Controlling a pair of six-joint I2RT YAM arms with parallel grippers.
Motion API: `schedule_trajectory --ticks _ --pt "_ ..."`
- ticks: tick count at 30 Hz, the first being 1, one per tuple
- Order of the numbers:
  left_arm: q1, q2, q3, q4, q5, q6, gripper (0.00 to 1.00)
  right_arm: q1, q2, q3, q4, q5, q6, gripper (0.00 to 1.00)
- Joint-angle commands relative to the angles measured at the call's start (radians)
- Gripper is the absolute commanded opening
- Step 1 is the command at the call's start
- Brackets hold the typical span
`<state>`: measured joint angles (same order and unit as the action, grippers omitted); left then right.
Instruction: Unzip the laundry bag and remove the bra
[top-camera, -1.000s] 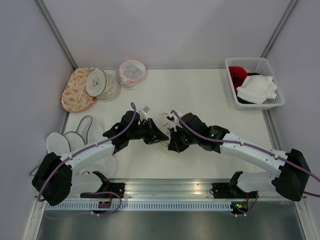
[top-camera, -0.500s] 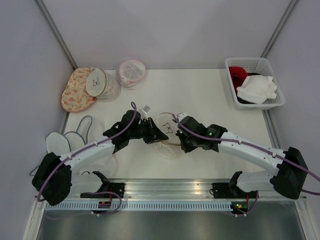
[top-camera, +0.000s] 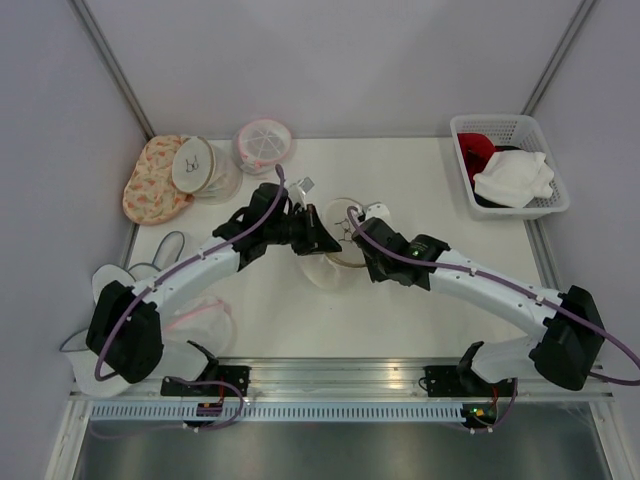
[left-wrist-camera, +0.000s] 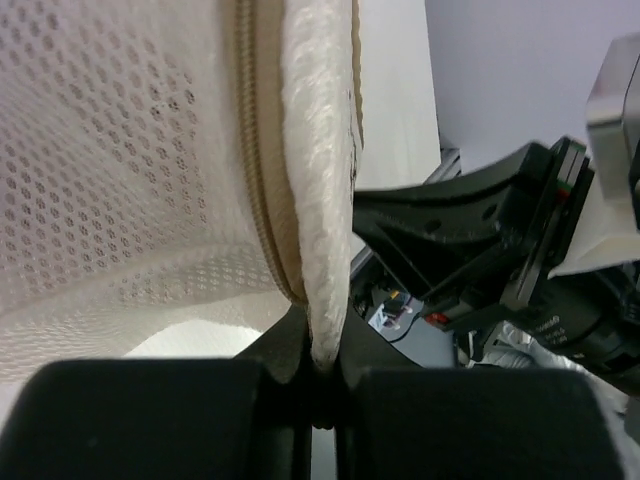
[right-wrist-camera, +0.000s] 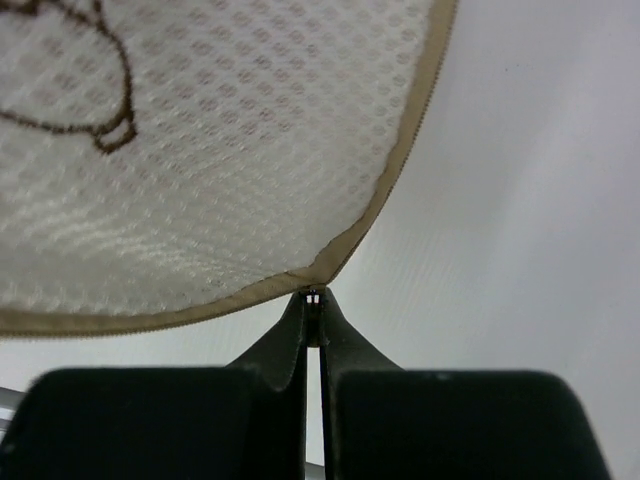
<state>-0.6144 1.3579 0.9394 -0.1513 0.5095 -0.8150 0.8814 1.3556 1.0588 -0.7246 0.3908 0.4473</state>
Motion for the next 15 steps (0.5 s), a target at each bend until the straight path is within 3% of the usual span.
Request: schedule_trajectory --ticks 1,3,4,5,9,15 --pt "0.067 0.093 0.131 -0.004 0.047 0.180 0.09 -0.012 -0.056 -0.003 -0.004 -0.048 -0.025 0.00" --pt "0.085 0.125 0.174 -0.005 0.034 0.171 0.52 -0.012 -0.091 -0.020 0.023 -0.094 -0.025 0.00" --pt "0.093 0.135 0.179 -0.025 0.015 0.160 0.94 -0.010 -0.102 -0.035 0.033 -0.116 -0.027 0.01" --pt "0.093 0.138 0.177 -0.040 -0.009 0.146 1.00 -0.012 -0.111 -0.045 0.045 -0.165 -0.025 0.00" --pt "0.093 0.078 0.087 -0.113 -0.130 0.091 1.00 -0.010 -0.139 -0.074 0.112 -0.257 -0.027 0.01" --pt "0.073 -0.129 -0.138 0.001 -0.085 -0.093 1.00 -0.012 -0.135 -0.100 0.258 -0.517 -0.041 0.00"
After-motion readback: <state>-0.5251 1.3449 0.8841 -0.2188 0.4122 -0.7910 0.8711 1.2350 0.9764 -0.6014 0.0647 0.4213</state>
